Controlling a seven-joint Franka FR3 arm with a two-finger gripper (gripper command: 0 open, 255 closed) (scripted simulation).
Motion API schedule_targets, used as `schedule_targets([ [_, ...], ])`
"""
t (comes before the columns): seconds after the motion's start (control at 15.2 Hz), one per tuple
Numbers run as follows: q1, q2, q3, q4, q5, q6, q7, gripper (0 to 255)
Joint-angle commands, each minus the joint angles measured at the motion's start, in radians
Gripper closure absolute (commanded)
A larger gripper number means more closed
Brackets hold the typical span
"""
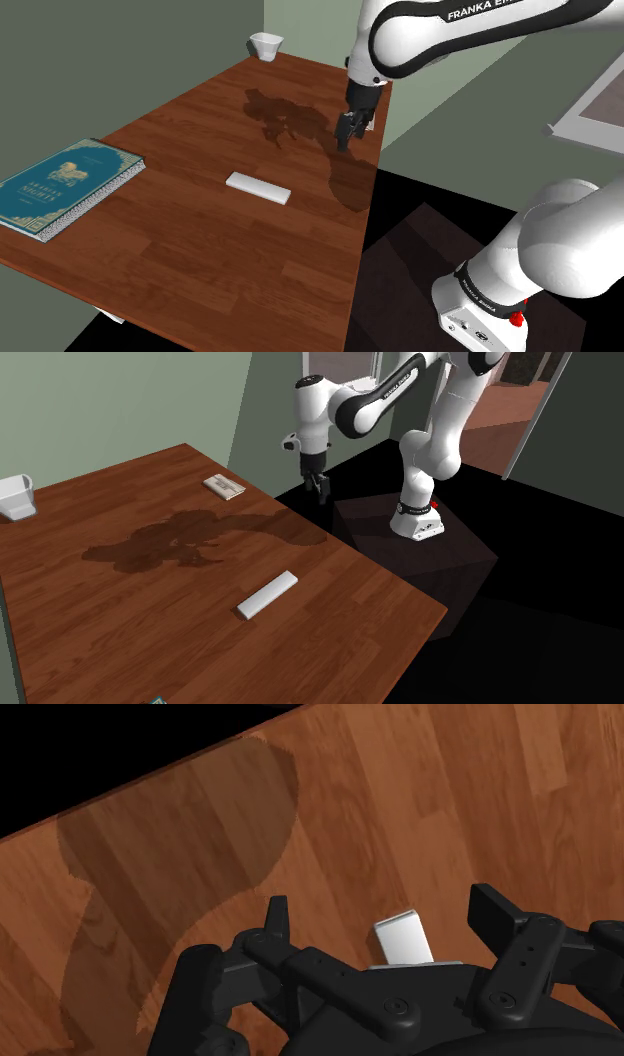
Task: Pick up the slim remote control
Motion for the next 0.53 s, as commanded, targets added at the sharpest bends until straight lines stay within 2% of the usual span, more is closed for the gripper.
schedule_targets([
  [0.0, 0.008, 0.071, 0.011, 0.034, 0.001, 0.043, 0.006, 0],
  [0.46, 0.036, 0.328, 0.048, 0.150, -0.012, 0.196, 0.036, 0],
])
